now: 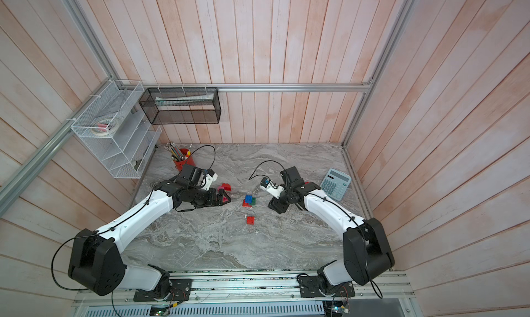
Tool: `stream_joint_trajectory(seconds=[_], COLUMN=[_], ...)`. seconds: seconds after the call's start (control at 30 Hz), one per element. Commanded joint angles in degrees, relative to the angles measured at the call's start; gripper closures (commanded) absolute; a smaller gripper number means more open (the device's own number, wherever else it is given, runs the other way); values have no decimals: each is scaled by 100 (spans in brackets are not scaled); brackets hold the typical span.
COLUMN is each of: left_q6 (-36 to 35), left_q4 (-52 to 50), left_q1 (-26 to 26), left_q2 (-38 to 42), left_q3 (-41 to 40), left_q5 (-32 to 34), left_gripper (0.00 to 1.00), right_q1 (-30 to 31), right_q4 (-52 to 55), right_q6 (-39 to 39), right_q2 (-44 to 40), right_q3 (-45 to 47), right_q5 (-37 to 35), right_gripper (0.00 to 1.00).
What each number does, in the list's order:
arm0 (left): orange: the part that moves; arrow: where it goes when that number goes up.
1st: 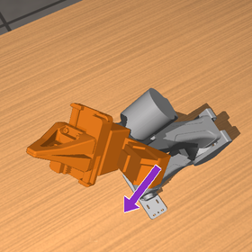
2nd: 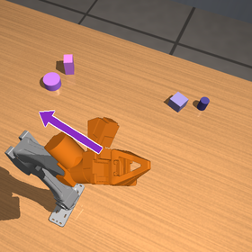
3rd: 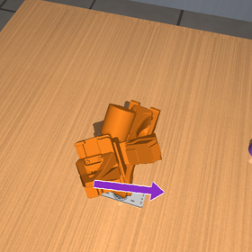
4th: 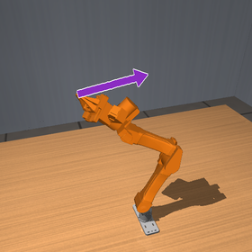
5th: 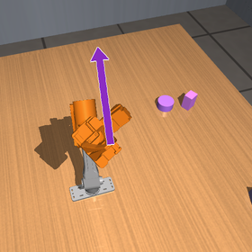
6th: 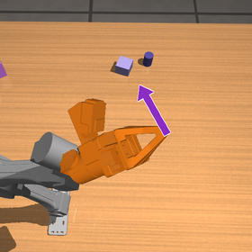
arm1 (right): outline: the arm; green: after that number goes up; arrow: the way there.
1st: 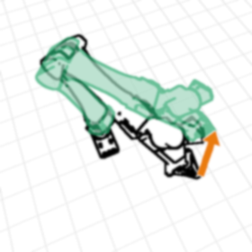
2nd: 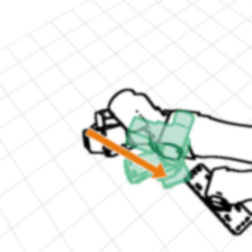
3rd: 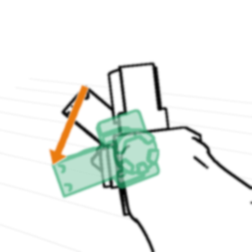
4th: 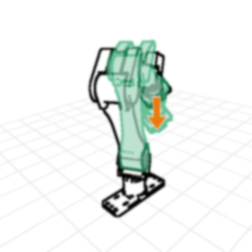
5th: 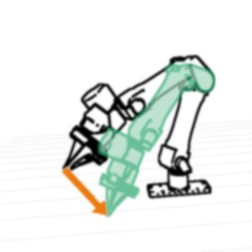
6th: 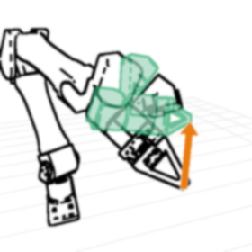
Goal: Assemble the letter s with lego
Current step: Pick up the lego brick from the center of the board.
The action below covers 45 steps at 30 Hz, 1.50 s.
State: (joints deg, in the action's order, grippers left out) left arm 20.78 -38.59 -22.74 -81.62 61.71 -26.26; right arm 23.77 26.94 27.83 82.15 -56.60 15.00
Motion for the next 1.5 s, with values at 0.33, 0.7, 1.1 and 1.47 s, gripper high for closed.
stream_joint_trajectory(seconds=[0.33,0.7,1.1,1.47], left_q6=[489,471,428,375], left_q4=[491,475,528,485], left_q1=[-396,-415,-411,-414], left_q2=[-41,1,-158,-210], left_q3=[219,106,80,70], left_q5=[-128,-85,-107,-116], left_gripper=[0,0,0,0], right_q1=[-2208,-2438,-2421,-2256], right_q4=[-669,-568,-566,-446], right_q6=[-2337,-2319,-2128,-2073], right_q2=[766,2288,2909,3176], right_q3=[-522,-1434,-1710,-1896], right_q5=[-448,-908,-759,-971], right_gripper=[33,38,48,58])
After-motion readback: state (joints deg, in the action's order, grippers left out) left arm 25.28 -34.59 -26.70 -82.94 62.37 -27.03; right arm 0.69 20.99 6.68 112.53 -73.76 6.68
